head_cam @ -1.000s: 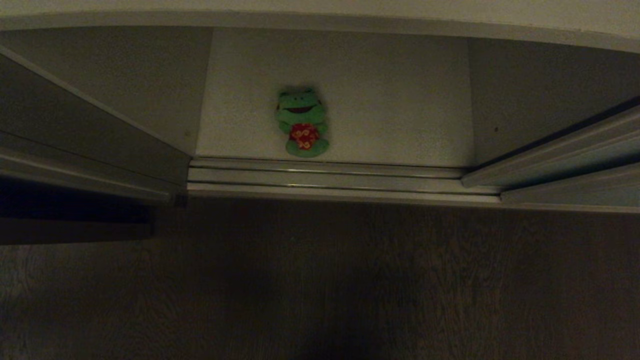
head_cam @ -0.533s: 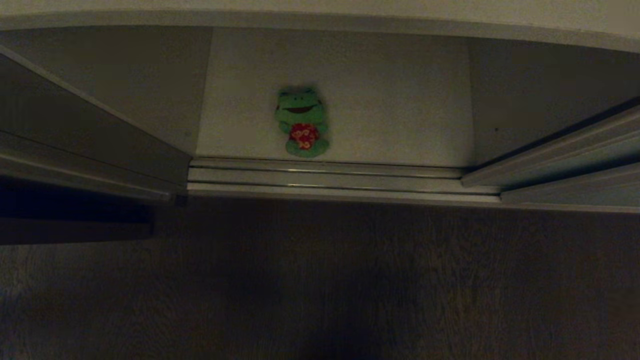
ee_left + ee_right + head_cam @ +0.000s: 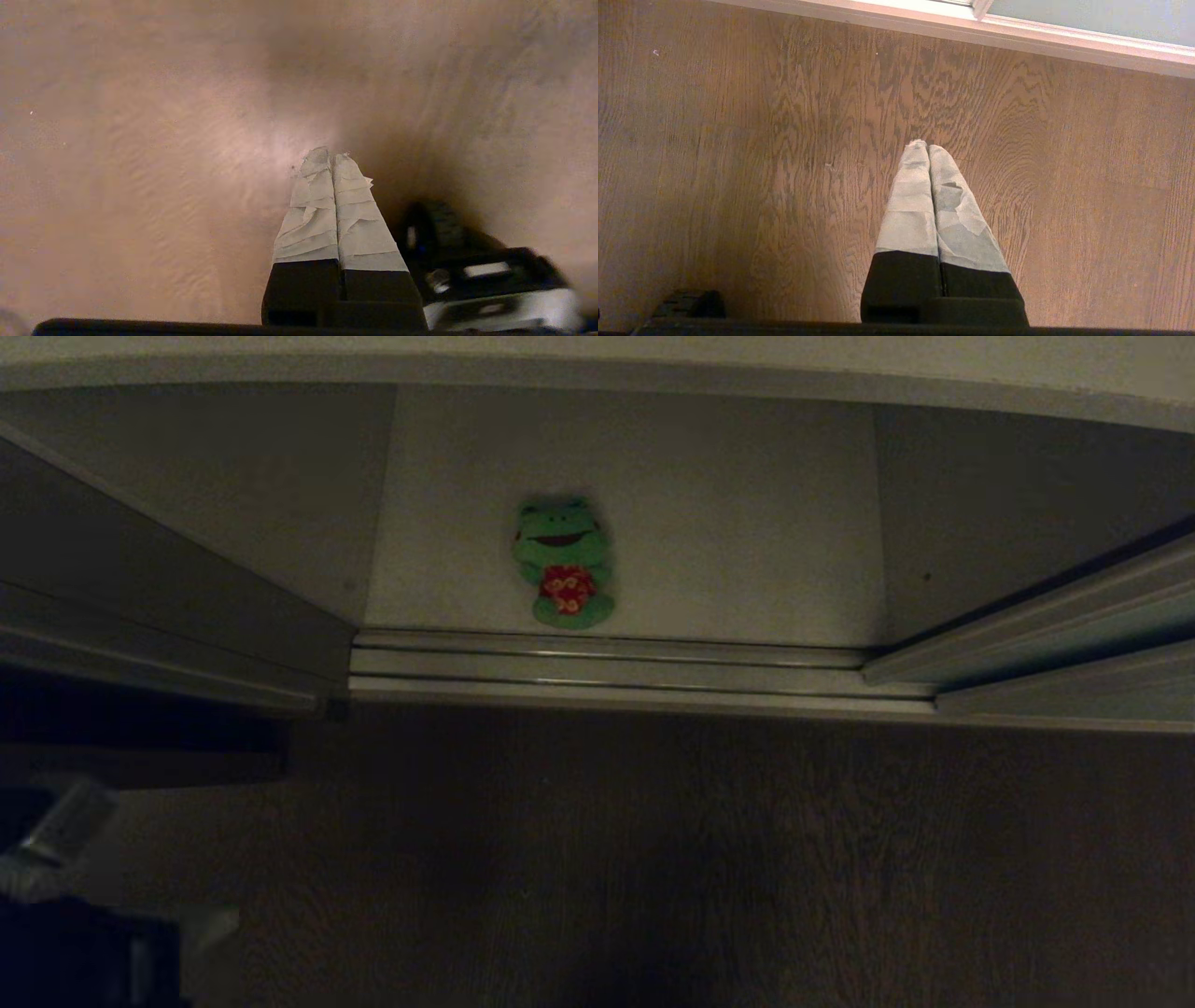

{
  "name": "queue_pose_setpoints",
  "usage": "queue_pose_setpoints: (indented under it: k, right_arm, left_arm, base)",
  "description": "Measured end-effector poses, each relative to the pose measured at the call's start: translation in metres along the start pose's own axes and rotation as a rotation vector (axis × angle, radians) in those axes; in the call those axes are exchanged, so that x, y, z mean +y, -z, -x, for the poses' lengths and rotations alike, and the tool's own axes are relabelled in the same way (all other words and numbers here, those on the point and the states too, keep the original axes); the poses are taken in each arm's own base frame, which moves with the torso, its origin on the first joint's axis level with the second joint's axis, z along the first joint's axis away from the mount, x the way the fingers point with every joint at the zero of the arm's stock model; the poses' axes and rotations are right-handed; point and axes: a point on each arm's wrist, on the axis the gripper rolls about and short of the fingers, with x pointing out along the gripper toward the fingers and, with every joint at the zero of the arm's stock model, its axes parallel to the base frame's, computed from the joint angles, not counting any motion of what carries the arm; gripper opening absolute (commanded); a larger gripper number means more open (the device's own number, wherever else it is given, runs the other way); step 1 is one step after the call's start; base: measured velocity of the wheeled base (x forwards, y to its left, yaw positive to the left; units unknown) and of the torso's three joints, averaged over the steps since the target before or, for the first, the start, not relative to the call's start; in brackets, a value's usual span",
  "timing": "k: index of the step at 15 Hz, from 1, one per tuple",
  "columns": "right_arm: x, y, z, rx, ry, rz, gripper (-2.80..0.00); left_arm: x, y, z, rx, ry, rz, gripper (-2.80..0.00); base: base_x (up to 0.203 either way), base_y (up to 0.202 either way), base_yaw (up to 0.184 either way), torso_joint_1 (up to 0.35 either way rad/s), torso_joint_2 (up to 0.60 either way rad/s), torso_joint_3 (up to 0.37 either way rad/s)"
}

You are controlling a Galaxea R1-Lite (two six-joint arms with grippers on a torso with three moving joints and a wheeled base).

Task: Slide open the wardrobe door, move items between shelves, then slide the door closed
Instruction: Place the green doll on the higher shelf

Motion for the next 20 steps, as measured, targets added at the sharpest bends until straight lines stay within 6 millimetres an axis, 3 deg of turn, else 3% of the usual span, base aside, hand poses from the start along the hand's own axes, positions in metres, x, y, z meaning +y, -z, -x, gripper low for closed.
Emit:
queue_pose_setpoints:
  k: [3, 7, 13, 14, 16, 20]
  right_arm:
    - [0.000, 0.000, 0.000, 0.000, 0.000, 0.000, -2.80]
    - [0.000, 0.000, 0.000, 0.000, 0.000, 0.000, -2.80]
    - [0.000, 0.000, 0.000, 0.000, 0.000, 0.000, -2.80]
    - [0.000, 0.000, 0.000, 0.000, 0.000, 0.000, -2.80]
    - [0.000, 0.000, 0.000, 0.000, 0.000, 0.000, -2.80]
    - [0.000, 0.000, 0.000, 0.000, 0.000, 0.000, -2.80]
  left_arm:
    - [0.000, -0.037, -0.051, 0.052, 0.087, -0.010, -2.80]
    - [-0.019, -0.075, -0.112, 0.079, 0.186, 0.011, -2.80]
    - [-0.056, -0.106, -0.187, 0.024, 0.251, 0.082, -2.80]
    - [-0.063, -0.111, -0.197, 0.004, 0.240, 0.092, 0.00]
    - [-0.076, -0.127, -0.208, -0.055, 0.201, 0.136, 0.00]
    - [-0.090, -0.158, -0.208, -0.165, 0.224, 0.211, 0.00]
  base:
    - [0.000, 0.000, 0.000, 0.000, 0.00, 0.000]
    - [0.000, 0.000, 0.000, 0.000, 0.00, 0.000]
    - [0.000, 0.000, 0.000, 0.000, 0.00, 0.000]
    - [0.000, 0.000, 0.000, 0.000, 0.00, 0.000]
    - [0.000, 0.000, 0.000, 0.000, 0.00, 0.000]
    - [0.000, 0.000, 0.000, 0.000, 0.00, 0.000]
